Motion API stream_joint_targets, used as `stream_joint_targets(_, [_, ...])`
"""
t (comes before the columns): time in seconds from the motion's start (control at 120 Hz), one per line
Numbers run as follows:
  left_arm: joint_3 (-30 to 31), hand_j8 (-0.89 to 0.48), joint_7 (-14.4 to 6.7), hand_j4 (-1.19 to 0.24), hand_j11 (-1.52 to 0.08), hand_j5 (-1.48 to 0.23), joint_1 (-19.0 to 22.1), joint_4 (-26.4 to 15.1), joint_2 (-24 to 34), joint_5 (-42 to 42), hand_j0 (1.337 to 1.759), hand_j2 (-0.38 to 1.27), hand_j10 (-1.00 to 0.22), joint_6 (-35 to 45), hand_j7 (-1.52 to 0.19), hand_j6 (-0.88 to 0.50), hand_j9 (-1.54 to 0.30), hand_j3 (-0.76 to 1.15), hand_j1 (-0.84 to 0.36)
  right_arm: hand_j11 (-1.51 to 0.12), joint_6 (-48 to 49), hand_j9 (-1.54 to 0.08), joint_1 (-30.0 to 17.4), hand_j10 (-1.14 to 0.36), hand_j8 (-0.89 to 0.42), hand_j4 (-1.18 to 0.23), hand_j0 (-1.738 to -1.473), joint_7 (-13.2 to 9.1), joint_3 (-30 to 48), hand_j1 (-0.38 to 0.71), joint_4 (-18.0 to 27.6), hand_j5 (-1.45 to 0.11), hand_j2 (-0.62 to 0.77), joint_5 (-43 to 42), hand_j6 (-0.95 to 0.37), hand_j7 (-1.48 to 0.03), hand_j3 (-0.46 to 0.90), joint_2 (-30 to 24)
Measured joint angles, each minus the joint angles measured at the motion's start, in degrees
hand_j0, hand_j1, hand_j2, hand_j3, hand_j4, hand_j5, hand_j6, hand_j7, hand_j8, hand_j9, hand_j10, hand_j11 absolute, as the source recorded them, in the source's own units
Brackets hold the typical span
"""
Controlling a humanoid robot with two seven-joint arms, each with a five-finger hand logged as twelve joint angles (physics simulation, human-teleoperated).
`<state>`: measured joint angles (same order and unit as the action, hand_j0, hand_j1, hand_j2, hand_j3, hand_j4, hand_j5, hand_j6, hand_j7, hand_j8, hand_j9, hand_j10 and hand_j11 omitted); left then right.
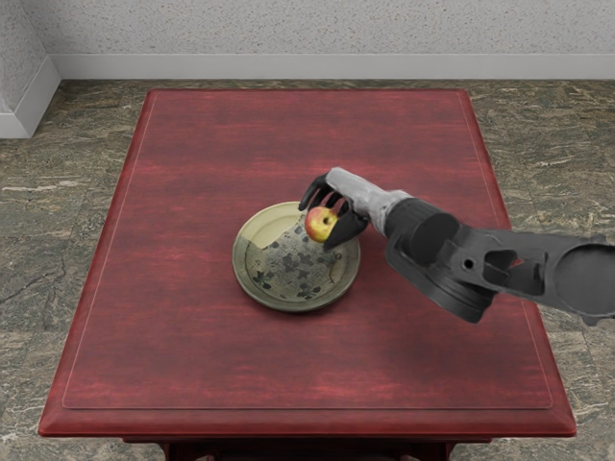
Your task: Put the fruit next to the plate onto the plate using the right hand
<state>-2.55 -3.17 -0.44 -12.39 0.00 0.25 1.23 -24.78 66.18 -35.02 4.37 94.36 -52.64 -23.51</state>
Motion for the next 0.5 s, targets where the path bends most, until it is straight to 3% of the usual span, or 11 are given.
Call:
stream_joint_targets(0.417, [0.0,0.0,0.0,0.0,0.0,0.0,0.0,0.0,0.0,0.0,1.658,0.0,0.0,0.0,0.0,0.0,0.0,0.0,0.35,-0.76,-0.2,-0.76,-1.8,-0.58,-0.48,-0.58,-1.658,0.0,-0.1,0.26,-0.7,-0.77,0.21,-0.2,-0.5,-0.76,0.0,3.1])
stream_joint_targets(0.5, [0.0,0.0,0.0,0.0,0.0,0.0,0.0,0.0,0.0,0.0,1.658,0.0,0.0,0.0,0.0,0.0,0.0,0.0,0.35,-0.53,-0.3,-0.53,-2.3,-0.41,-0.34,-0.4,-1.658,0.0,1.4,0.08,-0.9,-0.54,0.14,-0.2,-0.35,-0.53,0.0,2.6])
